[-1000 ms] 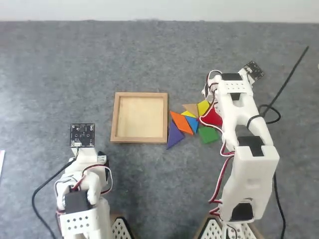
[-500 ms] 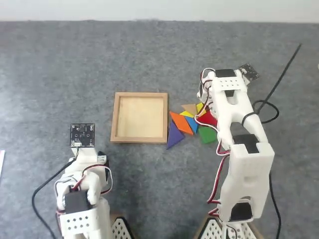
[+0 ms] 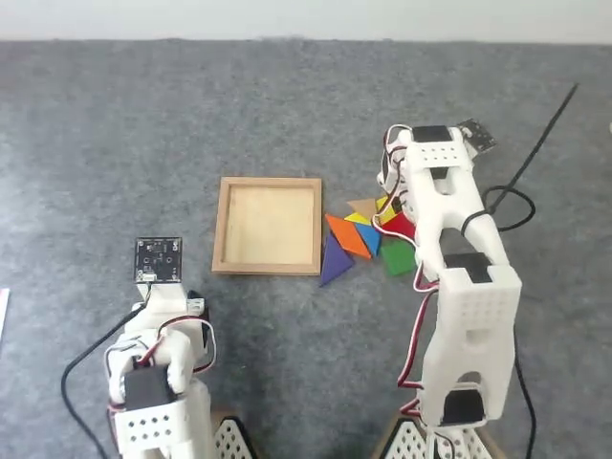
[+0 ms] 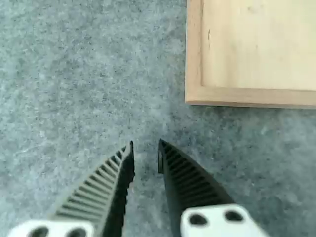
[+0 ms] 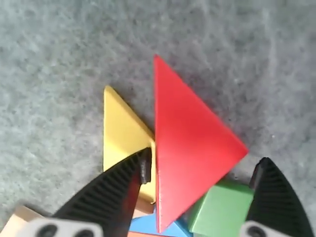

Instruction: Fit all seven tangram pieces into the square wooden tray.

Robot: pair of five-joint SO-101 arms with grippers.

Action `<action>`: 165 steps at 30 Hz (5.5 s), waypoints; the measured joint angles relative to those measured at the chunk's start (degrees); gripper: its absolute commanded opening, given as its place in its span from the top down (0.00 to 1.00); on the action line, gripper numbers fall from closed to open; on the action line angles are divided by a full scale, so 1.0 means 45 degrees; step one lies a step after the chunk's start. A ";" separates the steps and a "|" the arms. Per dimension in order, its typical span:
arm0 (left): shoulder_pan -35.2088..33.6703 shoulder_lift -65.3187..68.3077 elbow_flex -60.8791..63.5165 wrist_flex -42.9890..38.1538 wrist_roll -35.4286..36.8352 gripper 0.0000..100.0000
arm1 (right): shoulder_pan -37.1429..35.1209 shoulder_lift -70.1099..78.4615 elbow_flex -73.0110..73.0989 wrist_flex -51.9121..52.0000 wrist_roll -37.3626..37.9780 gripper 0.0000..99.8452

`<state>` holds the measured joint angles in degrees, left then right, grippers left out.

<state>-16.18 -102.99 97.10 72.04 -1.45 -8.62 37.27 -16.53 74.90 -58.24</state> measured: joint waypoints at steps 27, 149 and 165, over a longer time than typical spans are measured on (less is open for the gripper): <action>0.0000 0.0000 0.0000 0.0000 0.0000 0.92 | 0.0957 0.0684 -0.0352 0.1211 0.5118 0.67; 0.0000 0.0000 0.0000 0.0000 0.0000 0.92 | 0.2891 -0.3692 0.4904 -0.2579 1.2972 0.67; 0.0000 0.0000 0.0000 0.0000 0.0000 0.92 | 0.2071 -0.3497 0.4571 -0.1563 1.6391 0.67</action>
<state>-16.18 -102.99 97.10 72.04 -1.45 0.70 21.54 4.04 67.87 15.52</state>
